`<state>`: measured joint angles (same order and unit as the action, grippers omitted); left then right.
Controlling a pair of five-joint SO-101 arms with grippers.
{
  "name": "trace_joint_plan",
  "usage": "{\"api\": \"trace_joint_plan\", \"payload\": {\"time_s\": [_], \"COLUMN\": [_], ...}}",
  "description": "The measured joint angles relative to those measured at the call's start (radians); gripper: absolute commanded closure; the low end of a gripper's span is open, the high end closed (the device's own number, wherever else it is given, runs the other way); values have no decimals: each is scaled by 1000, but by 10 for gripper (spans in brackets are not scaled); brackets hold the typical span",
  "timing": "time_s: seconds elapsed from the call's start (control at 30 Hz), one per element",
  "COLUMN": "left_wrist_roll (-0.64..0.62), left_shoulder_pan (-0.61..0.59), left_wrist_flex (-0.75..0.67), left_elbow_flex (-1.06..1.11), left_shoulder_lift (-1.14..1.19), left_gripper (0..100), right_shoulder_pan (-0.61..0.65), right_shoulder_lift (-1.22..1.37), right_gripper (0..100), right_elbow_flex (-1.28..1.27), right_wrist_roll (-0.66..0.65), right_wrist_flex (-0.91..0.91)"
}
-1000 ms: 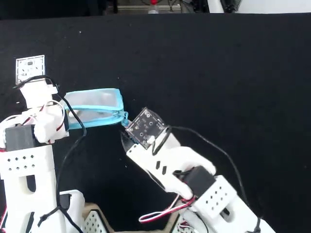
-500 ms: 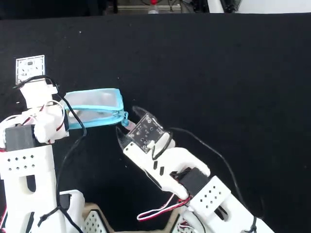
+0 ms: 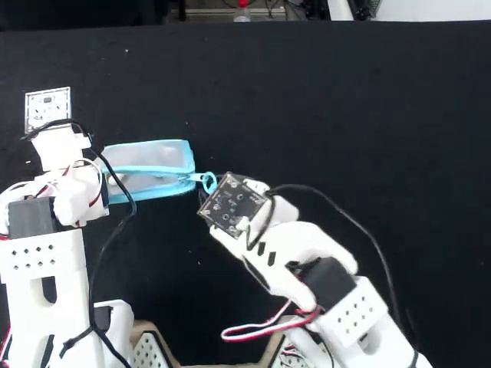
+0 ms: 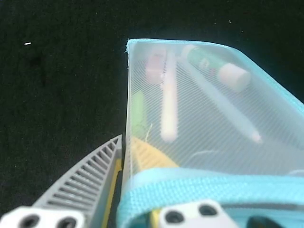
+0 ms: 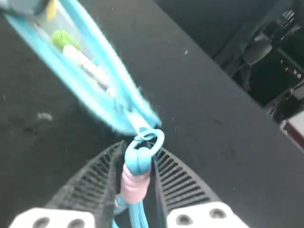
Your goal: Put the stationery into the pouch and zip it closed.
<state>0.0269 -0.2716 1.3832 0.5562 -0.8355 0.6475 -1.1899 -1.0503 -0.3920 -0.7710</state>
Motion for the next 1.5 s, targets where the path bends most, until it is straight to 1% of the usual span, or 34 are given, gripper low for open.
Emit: {"api": "trace_joint_plan", "payload": {"time_s": [0.1,0.23,0.43,0.6,0.87,0.97,1.03,1.17,1.23,1.4,1.5], "left_wrist_roll": [0,0,0,0,2,2,2,2,2,0,0], "left_shoulder_pan": [0,0,-6,-12,-12,-12,-12,-12,-8,-6,-6], "left_wrist_flex": [0,0,0,0,0,0,0,0,0,0,0], "left_elbow_flex": [0,0,0,0,0,0,0,0,0,0,0], "left_shoulder_lift": [0,0,0,0,0,0,0,0,0,0,0], "left_gripper": [970,970,970,970,970,970,970,970,970,970,970], "right_shoulder_pan": [0,17,163,181,236,252,255,259,267,278,278], "right_shoulder_lift": [0,0,2,2,2,2,2,2,0,0,0], "right_gripper": [988,988,988,987,987,985,953,846,843,843,843], "right_elbow_flex": [91,161,167,158,201,206,206,206,206,212,212], "right_wrist_roll": [-2,-2,-2,-2,-2,-2,-2,-2,3,83,100], "right_wrist_flex": [-43,-52,-58,-58,-206,-212,-213,-222,-241,-288,-290]}}
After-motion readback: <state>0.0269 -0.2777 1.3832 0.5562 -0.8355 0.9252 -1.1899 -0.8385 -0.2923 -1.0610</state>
